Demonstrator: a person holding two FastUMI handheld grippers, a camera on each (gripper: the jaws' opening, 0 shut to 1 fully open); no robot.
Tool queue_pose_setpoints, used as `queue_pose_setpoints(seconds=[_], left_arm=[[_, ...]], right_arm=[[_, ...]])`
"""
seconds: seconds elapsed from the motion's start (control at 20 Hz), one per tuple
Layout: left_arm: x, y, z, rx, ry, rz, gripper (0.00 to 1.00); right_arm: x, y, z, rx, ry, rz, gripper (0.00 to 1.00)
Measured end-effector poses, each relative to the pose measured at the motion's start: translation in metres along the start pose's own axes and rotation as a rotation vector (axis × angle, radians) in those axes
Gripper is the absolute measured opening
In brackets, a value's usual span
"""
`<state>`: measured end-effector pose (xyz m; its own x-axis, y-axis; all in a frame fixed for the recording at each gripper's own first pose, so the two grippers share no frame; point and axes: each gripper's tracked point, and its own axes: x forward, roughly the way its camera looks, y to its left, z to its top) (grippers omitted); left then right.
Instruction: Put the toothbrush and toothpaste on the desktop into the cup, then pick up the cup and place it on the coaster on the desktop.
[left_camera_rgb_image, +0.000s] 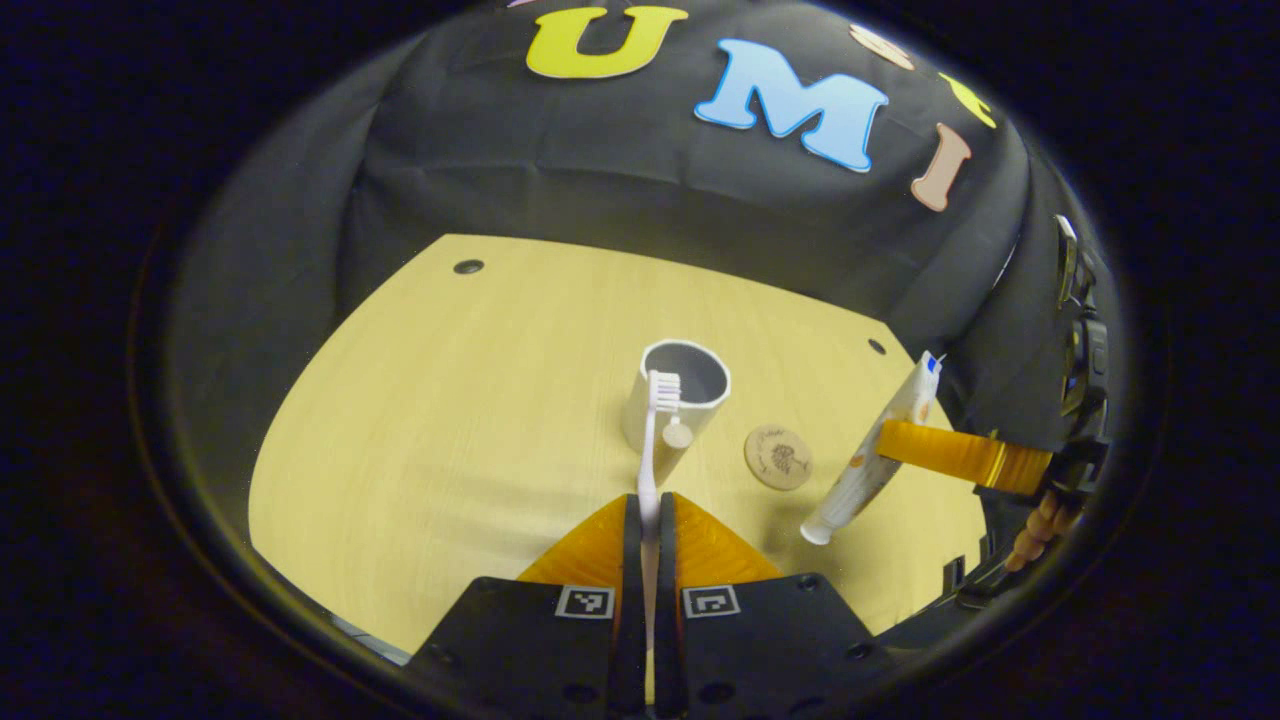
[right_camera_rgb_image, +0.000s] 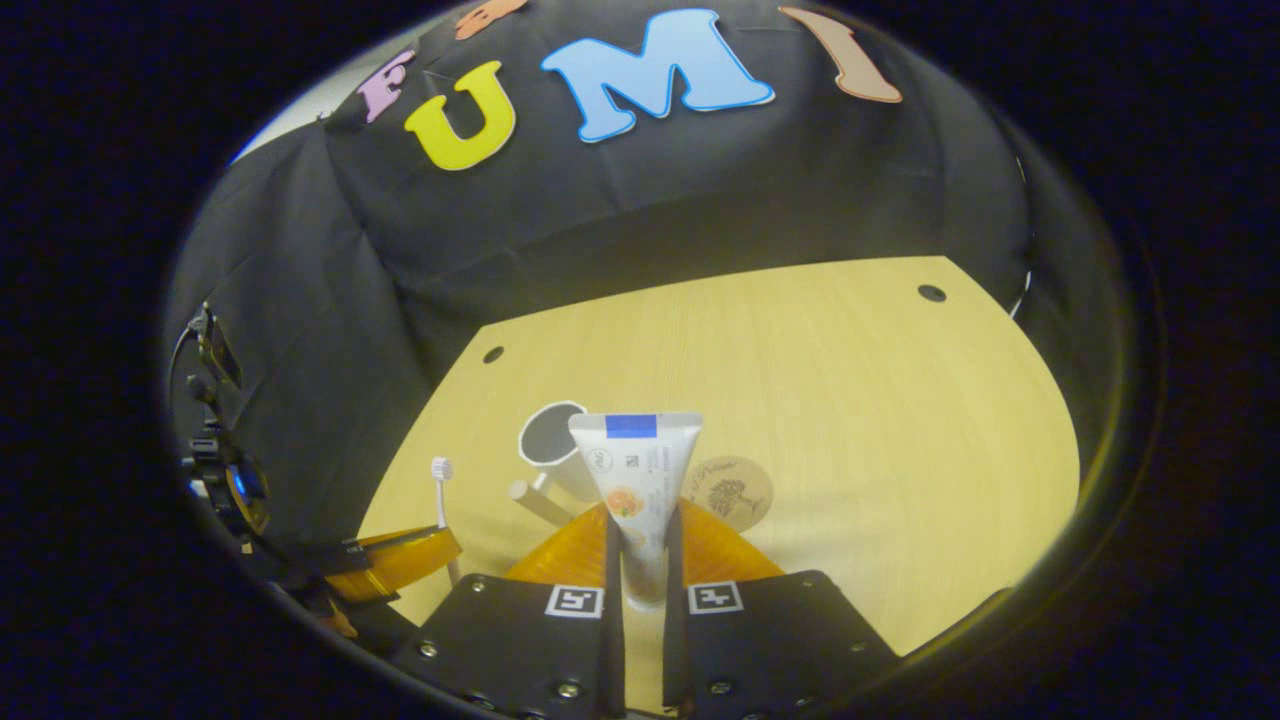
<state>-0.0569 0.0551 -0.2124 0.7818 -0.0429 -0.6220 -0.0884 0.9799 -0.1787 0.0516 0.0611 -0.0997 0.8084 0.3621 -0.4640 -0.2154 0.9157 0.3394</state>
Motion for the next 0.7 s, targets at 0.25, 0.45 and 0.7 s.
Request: queue_pose_setpoints(seconds=[0.25,0.45,0.7], left_arm=[[0.003,-0.002,0.028,0.002,-0.154,-0.034,0.11],[-0.002,0.001,0.072,-0.014,-0.279,-0.079,0.11],[0.005,-0.003,0.126,-0.055,-0.419,-0.131,0.11]], right_arm=[[-0.003,0.019,0.03,-0.036,-0.094,0.046,0.16],[-0.005,0.032,0.05,-0.068,-0.157,0.068,0.16],[-0.005,0.038,0.064,-0.102,-0.199,0.059,0.16]])
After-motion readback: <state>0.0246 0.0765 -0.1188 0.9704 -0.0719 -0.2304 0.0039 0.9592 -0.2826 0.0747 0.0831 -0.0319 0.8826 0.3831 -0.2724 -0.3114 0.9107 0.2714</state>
